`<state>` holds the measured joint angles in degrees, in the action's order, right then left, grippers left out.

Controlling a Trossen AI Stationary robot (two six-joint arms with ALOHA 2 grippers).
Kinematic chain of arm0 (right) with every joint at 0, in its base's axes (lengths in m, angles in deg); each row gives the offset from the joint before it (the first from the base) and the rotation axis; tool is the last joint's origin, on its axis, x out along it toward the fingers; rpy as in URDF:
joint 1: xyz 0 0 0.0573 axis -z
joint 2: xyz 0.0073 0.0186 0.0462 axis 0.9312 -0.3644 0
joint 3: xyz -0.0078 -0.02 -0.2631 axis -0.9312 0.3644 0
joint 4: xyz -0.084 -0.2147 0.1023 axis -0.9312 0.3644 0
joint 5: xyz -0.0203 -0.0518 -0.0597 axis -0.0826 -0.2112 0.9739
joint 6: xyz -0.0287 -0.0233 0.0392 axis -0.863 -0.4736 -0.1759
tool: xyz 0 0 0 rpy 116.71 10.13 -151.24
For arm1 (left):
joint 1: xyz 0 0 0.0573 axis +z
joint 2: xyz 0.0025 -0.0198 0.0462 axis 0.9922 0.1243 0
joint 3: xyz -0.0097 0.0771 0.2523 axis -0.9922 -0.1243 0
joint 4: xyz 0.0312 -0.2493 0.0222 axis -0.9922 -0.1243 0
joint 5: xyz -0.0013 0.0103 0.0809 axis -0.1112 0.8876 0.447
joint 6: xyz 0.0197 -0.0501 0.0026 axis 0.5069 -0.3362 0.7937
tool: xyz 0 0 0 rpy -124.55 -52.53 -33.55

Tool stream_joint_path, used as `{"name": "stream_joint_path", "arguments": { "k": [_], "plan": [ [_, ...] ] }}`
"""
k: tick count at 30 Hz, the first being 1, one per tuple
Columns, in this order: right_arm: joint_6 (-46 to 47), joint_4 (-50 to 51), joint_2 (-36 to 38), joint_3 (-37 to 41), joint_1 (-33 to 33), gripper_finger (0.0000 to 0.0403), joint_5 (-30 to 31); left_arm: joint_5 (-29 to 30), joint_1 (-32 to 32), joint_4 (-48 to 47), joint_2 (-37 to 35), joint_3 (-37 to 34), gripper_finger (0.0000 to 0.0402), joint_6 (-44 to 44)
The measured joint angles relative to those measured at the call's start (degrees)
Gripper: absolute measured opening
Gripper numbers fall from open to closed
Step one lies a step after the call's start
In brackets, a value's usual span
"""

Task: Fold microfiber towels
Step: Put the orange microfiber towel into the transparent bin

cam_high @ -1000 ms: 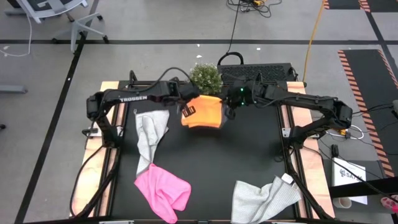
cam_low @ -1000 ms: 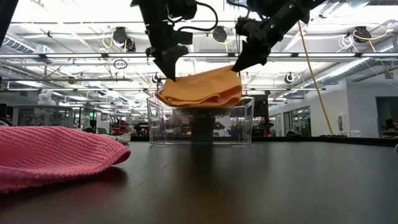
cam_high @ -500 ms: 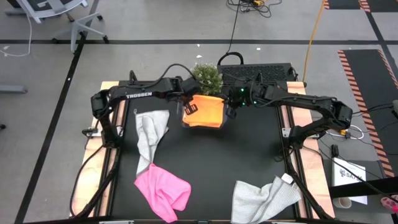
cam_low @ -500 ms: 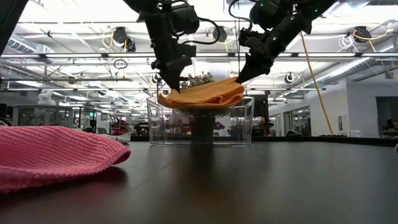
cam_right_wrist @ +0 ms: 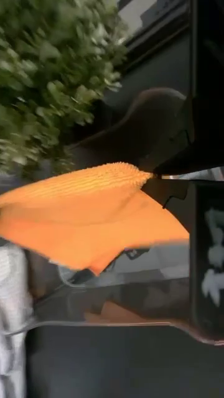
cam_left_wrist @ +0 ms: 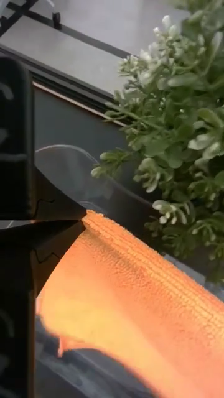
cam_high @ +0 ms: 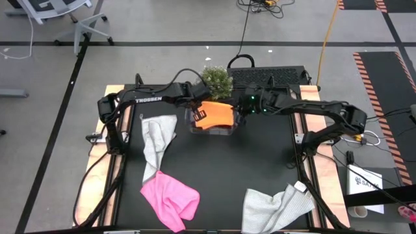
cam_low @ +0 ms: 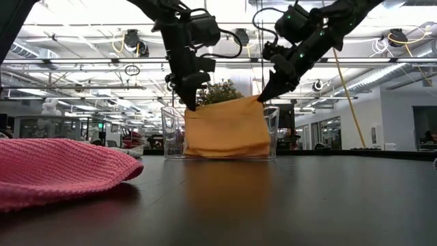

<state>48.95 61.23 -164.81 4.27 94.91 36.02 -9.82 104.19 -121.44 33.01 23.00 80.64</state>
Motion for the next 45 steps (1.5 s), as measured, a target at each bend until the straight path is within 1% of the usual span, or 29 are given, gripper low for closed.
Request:
{"name": "stream_joint_path", "arguments": {
  "k": [10,16,20,21,23,26,28,30,33,35,40,43,45],
  "plan": [
    [-1.3,-1.2,-1.0,0.8,0.0,0.0003,0.3,-2.3,-0.1,2.4,-0.1,-3.9,0.0012,-1.5],
    [2.0,-1.6,-1.0,0.8,-0.1,0.0002,-0.2,-2.5,-1.5,1.5,-0.1,-3.5,0.0003,-1.5],
    [6.1,-1.0,-1.0,0.8,-0.2,0.0001,-4.5,-2.9,-2.5,-2.3,-0.1,-1.4,0.0002,-2.3],
    [6.6,-0.6,-1.0,0.8,-0.4,0.0001,-4.5,-3.4,-2.7,-2.9,-0.1,-1.1,0.0002,-2.5],
    [6.3,0.3,-1.0,0.8,-0.6,0.0001,-4.0,-3.4,-3.1,-3.1,-0.1,-0.9,0.0002,-2.6],
    [4.6,0.0,-1.0,0.8,-0.9,0.0001,-1.0,-1.8,-3.1,-2.4,-0.1,-0.9,0.0002,-2.8],
    [2.5,-0.2,-0.9,0.8,-0.9,0.0002,0.8,-1.2,-2.9,-1.4,-0.1,-0.8,0.001,-2.8],
    [1.4,-0.8,-0.9,0.8,-0.9,0.0011,3.8,-0.3,-2.7,0.3,-0.1,-0.8,0.0025,-2.8],
    [0.5,-1.6,-0.9,0.8,-0.9,0.0034,7.4,2.7,-2.5,1.8,-0.1,-0.8,0.0051,-2.6],
    [0.5,-1.6,-0.9,0.8,-0.9,0.0052,8.1,3.8,-2.5,1.9,-0.1,-0.8,0.0068,-2.1],
    [-1.6,-1.7,-0.9,0.8,-0.9,0.0096,8.7,3.9,-2.6,2.0,-0.1,-0.8,0.0106,-1.7],
    [-1.0,-1.8,-0.3,0.8,-1.4,0.0114,10.6,3.8,-2.9,0.3,-0.6,-0.8,0.012,-2.9],
    [-0.7,-3.0,0.7,0.8,-2.3,0.0121,9.6,3.8,-3.8,-0.9,-1.2,-0.8,0.0123,-4.3]
  ]
}}
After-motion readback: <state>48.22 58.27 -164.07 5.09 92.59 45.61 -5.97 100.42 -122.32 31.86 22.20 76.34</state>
